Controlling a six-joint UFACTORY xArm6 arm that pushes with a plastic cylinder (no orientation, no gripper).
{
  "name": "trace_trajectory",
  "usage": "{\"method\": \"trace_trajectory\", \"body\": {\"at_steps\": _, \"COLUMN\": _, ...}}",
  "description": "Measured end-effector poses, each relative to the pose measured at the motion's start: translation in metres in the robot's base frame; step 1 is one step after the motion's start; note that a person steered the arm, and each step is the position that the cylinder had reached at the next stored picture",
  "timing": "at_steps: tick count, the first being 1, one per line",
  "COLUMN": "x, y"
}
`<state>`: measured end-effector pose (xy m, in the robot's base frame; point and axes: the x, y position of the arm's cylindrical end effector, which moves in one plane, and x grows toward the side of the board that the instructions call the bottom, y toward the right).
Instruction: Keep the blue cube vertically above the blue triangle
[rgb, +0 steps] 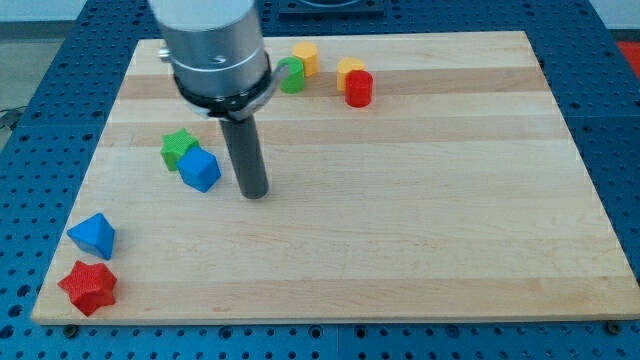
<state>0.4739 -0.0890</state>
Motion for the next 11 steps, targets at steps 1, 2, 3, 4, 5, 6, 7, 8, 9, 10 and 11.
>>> {"method": "trace_trajectory", "body": {"at_steps": 1, "x": -0.019, "y": -0.002}}
{"method": "trace_trajectory", "body": {"at_steps": 2, "x": -0.023, "y": -0.012}}
{"method": "trace_trajectory", "body": {"at_steps": 3, "x": -0.023, "y": -0.032}}
{"method": "trace_trajectory", "body": {"at_steps": 4, "x": -0.023, "y": -0.051}}
{"method": "trace_trajectory", "body": {"at_steps": 5, "x": -0.023, "y": -0.072}}
{"method": "trace_trajectory", "body": {"at_steps": 6, "x": -0.023, "y": -0.092}}
{"method": "trace_trajectory", "body": {"at_steps": 7, "x": -0.023, "y": -0.109}}
{"method": "trace_trajectory", "body": {"at_steps": 8, "x": -0.023, "y": -0.125}}
{"method": "trace_trajectory", "body": {"at_steps": 9, "x": -0.023, "y": -0.123}}
{"method": "trace_trajectory", "body": {"at_steps": 10, "x": -0.024, "y": -0.054}}
{"method": "trace_trajectory", "body": {"at_steps": 11, "x": -0.030, "y": -0.011}}
